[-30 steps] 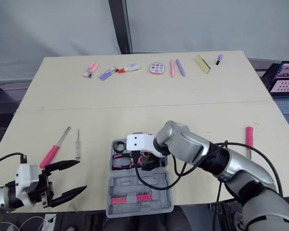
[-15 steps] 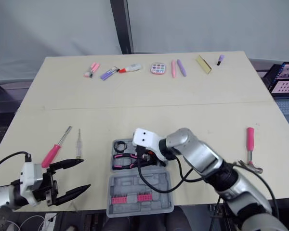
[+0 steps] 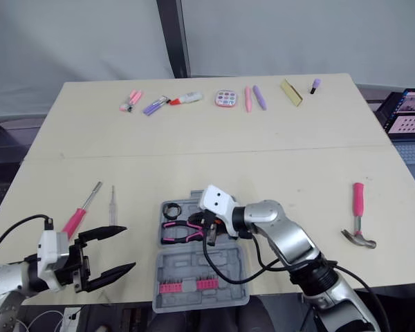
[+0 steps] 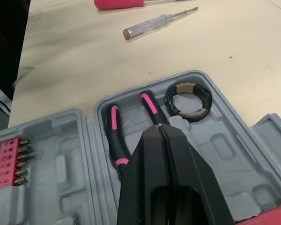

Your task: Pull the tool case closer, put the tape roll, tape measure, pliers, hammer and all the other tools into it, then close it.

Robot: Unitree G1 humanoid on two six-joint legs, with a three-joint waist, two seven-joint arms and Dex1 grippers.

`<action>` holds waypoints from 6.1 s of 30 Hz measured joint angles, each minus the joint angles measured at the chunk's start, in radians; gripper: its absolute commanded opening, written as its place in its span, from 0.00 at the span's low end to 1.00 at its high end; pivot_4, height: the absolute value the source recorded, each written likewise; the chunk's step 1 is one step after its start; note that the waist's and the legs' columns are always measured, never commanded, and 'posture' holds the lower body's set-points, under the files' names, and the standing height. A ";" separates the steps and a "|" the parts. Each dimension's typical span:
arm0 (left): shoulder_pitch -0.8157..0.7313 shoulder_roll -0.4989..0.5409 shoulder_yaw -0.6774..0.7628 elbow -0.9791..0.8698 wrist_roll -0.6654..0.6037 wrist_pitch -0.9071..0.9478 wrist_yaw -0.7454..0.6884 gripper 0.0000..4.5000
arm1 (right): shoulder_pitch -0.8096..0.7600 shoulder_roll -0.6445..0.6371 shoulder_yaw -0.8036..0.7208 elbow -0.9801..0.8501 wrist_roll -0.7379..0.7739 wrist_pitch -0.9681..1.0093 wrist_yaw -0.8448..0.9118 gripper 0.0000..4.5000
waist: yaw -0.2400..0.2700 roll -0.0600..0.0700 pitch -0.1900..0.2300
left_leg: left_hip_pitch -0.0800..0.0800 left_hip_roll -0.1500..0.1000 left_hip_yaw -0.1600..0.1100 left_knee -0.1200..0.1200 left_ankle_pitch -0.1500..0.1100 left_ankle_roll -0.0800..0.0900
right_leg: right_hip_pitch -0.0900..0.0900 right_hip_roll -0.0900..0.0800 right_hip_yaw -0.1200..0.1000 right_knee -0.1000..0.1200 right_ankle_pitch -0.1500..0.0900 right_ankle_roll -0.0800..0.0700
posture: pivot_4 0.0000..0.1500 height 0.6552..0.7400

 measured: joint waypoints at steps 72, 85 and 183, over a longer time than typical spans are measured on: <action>0.004 -0.026 -0.016 0.003 0.017 -0.024 0.005 1.00 | 0.010 0.018 0.138 0.169 -0.384 -0.226 -0.038 0.00 | 0.004 -0.009 -0.019 | 0.012 0.000 -0.004 -0.002 0.000 -0.001 | 0.011 0.001 0.000 -0.005 0.000 0.000 | 1.00 1.00; 0.007 -0.026 -0.016 0.005 0.017 -0.030 0.004 1.00 | 0.089 0.099 0.008 0.184 -0.272 -0.200 -0.070 0.00 | 0.004 -0.009 -0.017 | 0.018 0.000 -0.004 -0.007 -0.001 -0.001 | 0.014 0.001 0.001 -0.006 0.000 -0.001 | 1.00 1.00; -0.064 -0.044 -0.096 -0.034 0.018 0.033 0.042 1.00 | 0.196 0.005 -0.183 -0.084 -0.005 -0.031 -0.059 0.00 | 0.018 0.001 -0.008 | 0.005 0.001 -0.002 -0.010 0.001 -0.003 | 0.011 0.002 0.001 -0.019 -0.001 -0.002 | 1.00 1.00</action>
